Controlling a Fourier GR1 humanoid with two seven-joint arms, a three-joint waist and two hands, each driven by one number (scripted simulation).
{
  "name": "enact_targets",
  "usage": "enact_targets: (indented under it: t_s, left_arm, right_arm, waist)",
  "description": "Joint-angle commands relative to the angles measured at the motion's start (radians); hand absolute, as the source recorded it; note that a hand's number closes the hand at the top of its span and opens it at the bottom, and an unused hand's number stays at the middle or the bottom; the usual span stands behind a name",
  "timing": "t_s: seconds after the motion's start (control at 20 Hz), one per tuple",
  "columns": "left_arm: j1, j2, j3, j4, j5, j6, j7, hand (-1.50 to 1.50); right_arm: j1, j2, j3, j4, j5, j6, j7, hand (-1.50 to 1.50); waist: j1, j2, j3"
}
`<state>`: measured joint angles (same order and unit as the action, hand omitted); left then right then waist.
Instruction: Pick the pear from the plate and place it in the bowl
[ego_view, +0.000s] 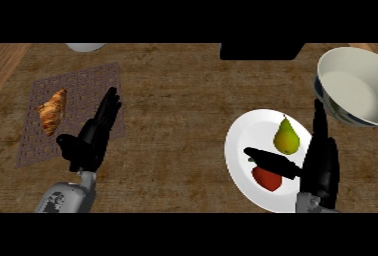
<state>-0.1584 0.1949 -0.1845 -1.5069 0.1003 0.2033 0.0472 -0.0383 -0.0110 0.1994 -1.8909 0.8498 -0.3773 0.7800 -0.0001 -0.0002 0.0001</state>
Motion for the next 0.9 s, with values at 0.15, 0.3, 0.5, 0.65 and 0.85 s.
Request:
enact_targets:
  t_s: [0.15,0.3,0.5,0.65,0.85]
  left_arm:
    - [0.016,-0.033,0.013,-0.053,-0.041,-0.006,0.036,0.00]
    - [-0.006,-0.042,0.061,-0.013,-0.044,-0.050,0.022,0.00]
    - [-0.020,-0.062,0.079,0.057,-0.063,-0.075,-0.023,0.00]
    - [0.008,-0.040,0.087,0.007,-0.057,-0.102,-0.010,0.00]
    - [0.002,-0.069,0.066,-0.039,-0.091,-0.062,0.046,0.00]
  right_arm:
    - [-0.016,0.010,-0.079,0.172,-0.118,-0.109,-0.159,-1.50]
    - [0.057,-0.014,-0.057,0.094,-0.137,-0.064,-0.176,-1.50]
    - [-0.004,0.010,-0.090,0.223,-0.152,-0.128,-0.243,-1.50]
    - [-0.062,-0.004,-0.120,0.251,-0.069,-0.089,-0.140,-1.50]
    - [-0.032,-0.030,-0.137,0.295,-0.021,-0.079,-0.123,-1.50]
  waist:
    - [0.002,0.001,0.000]
    - [-0.002,0.000,0.000]
    - [-0.001,0.001,0.000]
    - [0.001,0.001,0.000]
    - [0.000,0.000,0.000]
